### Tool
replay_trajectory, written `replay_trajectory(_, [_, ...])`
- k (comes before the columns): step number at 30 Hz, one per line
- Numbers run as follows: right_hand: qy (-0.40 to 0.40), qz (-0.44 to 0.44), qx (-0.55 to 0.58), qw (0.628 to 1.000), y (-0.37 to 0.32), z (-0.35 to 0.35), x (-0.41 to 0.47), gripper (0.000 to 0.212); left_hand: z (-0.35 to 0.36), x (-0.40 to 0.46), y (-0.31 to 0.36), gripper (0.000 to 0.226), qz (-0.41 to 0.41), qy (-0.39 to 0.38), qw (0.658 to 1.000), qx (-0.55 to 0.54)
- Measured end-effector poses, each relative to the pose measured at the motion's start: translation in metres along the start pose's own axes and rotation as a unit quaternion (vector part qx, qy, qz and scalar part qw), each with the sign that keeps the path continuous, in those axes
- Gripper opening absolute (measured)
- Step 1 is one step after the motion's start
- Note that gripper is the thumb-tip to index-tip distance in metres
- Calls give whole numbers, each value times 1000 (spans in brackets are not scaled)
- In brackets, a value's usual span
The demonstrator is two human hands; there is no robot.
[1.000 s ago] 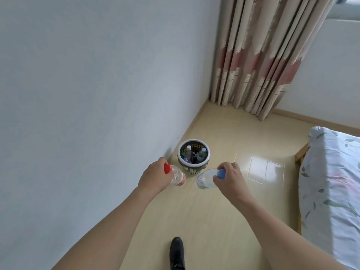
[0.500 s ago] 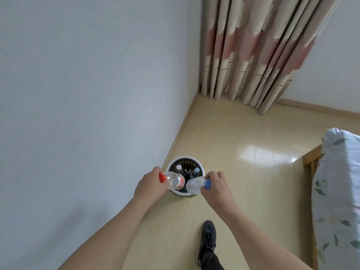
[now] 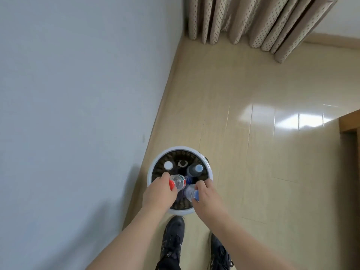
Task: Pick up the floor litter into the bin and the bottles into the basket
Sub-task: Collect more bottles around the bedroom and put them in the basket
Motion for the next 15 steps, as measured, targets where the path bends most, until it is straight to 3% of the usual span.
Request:
replay_trajectory(7, [-36, 10, 2, 999, 27, 88, 71, 34, 97, 71, -44, 34, 3, -56, 998, 10])
replay_trajectory(15, [-54, 26, 8, 998, 8, 27, 24, 45, 41, 31, -10, 28, 35, -110, 991, 66])
Point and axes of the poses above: each hand's wrist, its own x-axis towards the middle knuckle, its own z-axis out of the palm, y = z × x, the point moved 10 cm from there along x, towards the middle knuckle, and after that the axes turned 7 degrees about -x, right-handed, at the moved point
